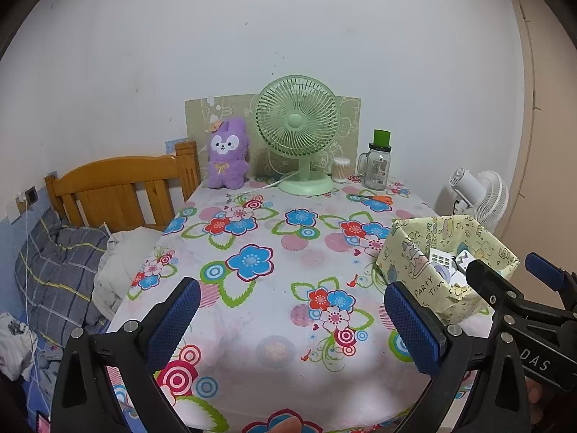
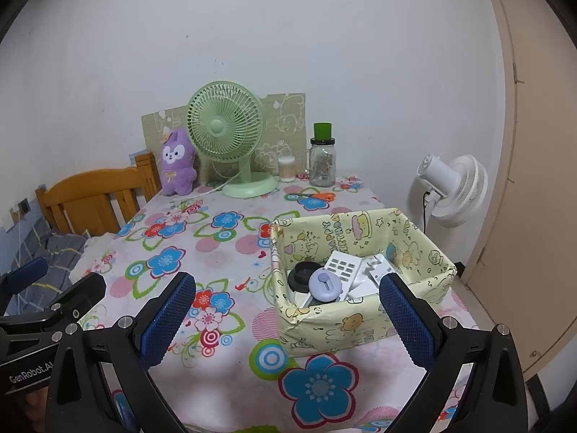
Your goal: Organize rigid objects
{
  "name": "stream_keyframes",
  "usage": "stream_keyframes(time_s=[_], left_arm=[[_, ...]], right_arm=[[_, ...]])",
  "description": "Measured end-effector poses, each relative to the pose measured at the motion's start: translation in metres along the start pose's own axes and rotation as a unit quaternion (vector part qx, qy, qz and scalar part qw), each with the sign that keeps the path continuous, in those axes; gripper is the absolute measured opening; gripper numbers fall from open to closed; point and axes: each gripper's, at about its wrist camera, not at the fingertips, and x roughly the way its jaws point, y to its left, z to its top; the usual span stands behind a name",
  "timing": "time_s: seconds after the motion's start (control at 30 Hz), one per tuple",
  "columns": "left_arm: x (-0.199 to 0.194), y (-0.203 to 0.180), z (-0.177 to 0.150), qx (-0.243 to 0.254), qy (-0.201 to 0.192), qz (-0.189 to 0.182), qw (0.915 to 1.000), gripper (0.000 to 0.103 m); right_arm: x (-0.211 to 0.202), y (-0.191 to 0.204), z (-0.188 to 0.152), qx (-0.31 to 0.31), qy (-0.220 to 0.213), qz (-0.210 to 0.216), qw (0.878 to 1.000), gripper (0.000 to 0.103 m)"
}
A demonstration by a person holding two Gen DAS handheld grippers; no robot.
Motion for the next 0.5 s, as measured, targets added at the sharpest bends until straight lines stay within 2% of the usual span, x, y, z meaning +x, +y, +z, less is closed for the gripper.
stream_keyframes(time_s=[0.5], left_arm=[[0.0008, 0.0004, 0.0004, -0.010, 0.004, -0.005, 0.9999, 0.103]], right_arm=[[-0.0022, -0.0029, 0.0021, 0.001, -0.004, 0.000, 1.000, 0.103]])
